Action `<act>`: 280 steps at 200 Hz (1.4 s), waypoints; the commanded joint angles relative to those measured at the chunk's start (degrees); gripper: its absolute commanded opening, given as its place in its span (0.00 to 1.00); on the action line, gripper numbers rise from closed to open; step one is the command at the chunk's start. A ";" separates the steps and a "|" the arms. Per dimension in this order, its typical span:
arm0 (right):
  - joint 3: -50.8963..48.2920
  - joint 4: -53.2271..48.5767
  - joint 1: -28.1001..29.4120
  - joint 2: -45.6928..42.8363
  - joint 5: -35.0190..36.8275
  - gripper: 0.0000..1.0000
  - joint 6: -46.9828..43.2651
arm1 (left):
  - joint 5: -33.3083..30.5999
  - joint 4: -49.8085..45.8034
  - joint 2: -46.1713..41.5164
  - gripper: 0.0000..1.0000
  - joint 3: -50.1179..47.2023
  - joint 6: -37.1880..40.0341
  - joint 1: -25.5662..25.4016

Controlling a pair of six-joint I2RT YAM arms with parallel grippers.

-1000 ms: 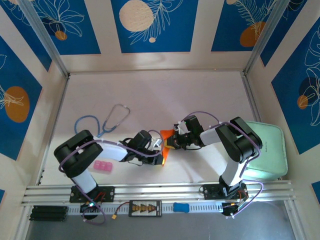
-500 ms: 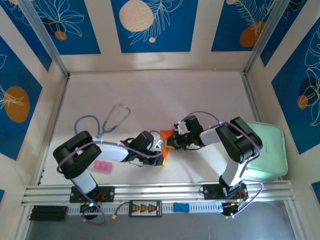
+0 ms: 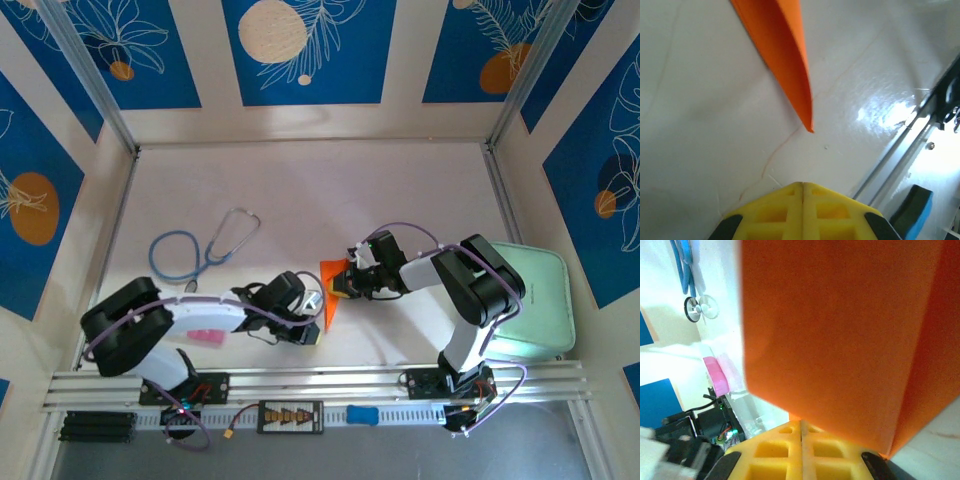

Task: Fold a paper plane with a square sheet of paper (pick it up from the middle)
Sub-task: Fold the wing for the fifth time at the center of the table.

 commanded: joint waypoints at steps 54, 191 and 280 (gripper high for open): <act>-2.10 -8.64 -0.24 2.00 10.19 0.02 0.77 | -4.05 5.97 2.33 0.00 8.79 -1.89 2.00; -3.08 -7.85 -0.58 2.99 10.11 0.02 0.83 | -3.21 10.89 13.36 0.00 4.62 -4.50 2.07; -3.08 -8.11 -1.18 3.12 10.09 0.02 0.58 | 3.93 12.61 11.05 0.00 -1.60 -6.46 -1.12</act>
